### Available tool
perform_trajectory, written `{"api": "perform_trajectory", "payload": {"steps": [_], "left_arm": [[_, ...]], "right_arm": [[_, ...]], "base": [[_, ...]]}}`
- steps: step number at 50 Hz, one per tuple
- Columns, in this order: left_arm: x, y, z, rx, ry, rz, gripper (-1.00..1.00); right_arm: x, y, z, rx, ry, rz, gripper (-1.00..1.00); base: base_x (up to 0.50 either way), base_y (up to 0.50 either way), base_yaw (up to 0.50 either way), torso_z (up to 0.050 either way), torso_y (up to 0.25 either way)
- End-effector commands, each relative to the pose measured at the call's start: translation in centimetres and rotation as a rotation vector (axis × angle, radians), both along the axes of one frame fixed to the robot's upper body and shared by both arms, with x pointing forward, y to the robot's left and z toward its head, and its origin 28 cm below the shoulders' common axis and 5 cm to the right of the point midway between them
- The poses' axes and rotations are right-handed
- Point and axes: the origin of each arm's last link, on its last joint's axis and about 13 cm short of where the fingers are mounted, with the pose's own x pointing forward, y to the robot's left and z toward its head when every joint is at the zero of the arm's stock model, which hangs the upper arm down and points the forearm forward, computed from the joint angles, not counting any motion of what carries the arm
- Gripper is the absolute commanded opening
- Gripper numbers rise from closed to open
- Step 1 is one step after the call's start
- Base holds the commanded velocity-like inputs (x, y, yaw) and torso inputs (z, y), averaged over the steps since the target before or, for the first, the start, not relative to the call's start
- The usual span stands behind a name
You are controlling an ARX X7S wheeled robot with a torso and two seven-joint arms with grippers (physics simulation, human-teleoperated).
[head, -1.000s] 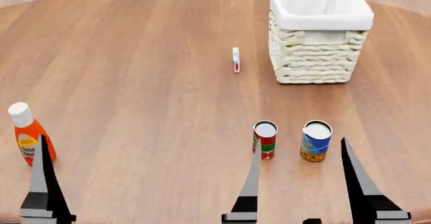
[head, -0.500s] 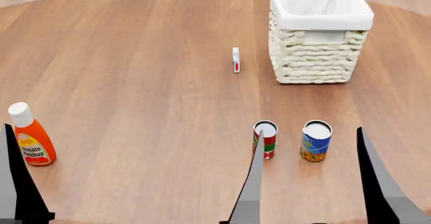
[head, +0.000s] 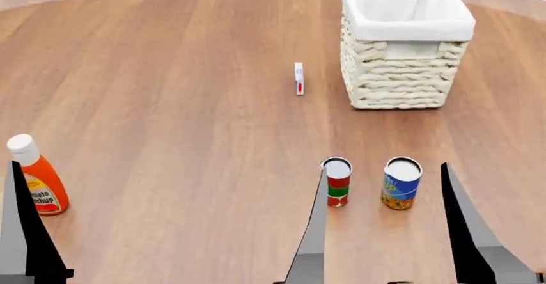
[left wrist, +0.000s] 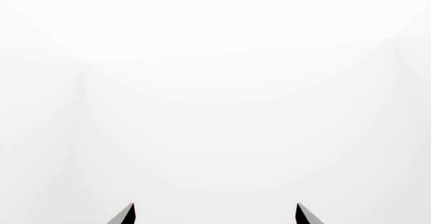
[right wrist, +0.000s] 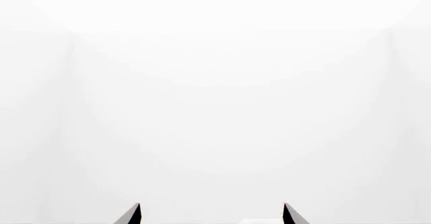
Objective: Pick up the alphabet soup and the cream cheese box, and put them in the basket.
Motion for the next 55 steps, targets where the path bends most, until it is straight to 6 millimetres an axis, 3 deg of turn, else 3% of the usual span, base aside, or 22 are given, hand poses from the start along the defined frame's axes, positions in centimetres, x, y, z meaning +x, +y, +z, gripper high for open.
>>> {"api": "perform_trajectory", "payload": {"steps": [1,55], "left_arm": [[-0.01,0.04,-0.10,0.000,0.002,0.007,1.00],[0.23,0.06,-0.56,0.010,0.023,0.007,1.00]], "right_arm": [[-0.02,0.03,-0.08,-0.001,0.014,0.005,1.00],[0.34,0.36,-0.61,-0.031,0.062,0.032,1.00]], "base": [[0.04,0.00,0.00,0.000,0.000],[0.10,0.00,0.00,0.000,0.000]]}}
